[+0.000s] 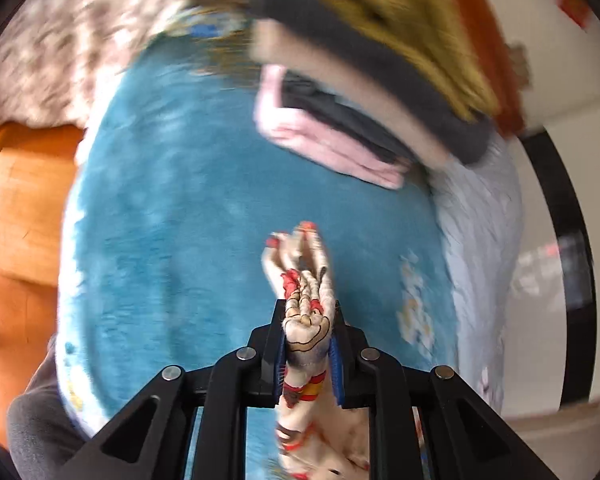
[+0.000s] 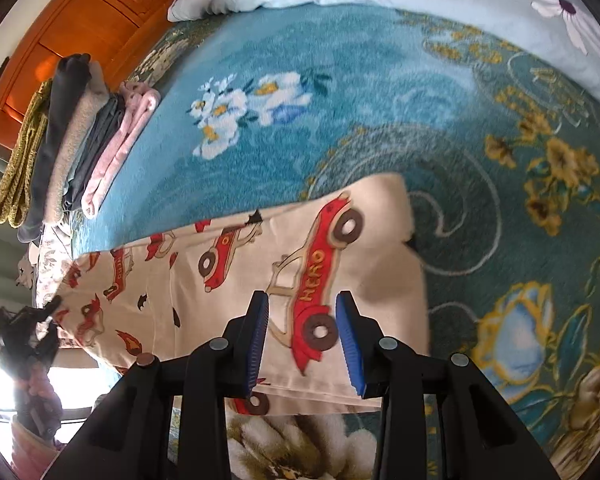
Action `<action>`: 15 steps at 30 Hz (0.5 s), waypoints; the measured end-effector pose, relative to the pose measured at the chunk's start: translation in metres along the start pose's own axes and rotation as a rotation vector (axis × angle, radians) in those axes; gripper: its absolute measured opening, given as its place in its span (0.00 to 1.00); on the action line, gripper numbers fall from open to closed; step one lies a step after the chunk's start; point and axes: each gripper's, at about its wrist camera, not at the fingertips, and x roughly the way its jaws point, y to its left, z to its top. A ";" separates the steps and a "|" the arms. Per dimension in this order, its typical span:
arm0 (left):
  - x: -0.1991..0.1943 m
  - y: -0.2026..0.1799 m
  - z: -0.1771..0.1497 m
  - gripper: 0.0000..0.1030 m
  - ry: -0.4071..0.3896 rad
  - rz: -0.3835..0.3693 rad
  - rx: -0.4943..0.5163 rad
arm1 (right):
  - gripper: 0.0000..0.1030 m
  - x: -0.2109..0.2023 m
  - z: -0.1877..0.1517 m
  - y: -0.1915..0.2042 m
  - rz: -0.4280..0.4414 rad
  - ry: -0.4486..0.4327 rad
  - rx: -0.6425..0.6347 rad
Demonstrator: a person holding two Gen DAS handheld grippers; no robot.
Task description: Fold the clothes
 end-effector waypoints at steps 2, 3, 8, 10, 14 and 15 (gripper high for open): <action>0.008 -0.045 -0.017 0.19 0.054 -0.063 0.113 | 0.36 0.003 0.001 0.005 0.015 0.002 -0.014; 0.012 -0.068 -0.025 0.19 0.081 -0.095 0.169 | 0.36 0.002 0.002 0.008 0.020 -0.001 -0.026; 0.047 -0.164 -0.088 0.19 0.280 -0.209 0.438 | 0.36 -0.002 0.007 0.004 0.040 -0.023 -0.028; 0.067 -0.173 -0.117 0.19 0.362 -0.185 0.495 | 0.36 -0.003 0.006 -0.007 0.040 -0.031 -0.003; 0.107 -0.189 -0.176 0.19 0.526 -0.133 0.606 | 0.36 -0.008 0.003 -0.033 0.037 -0.040 0.056; 0.114 -0.189 -0.184 0.20 0.554 -0.120 0.615 | 0.36 -0.010 0.002 -0.039 0.037 -0.043 0.070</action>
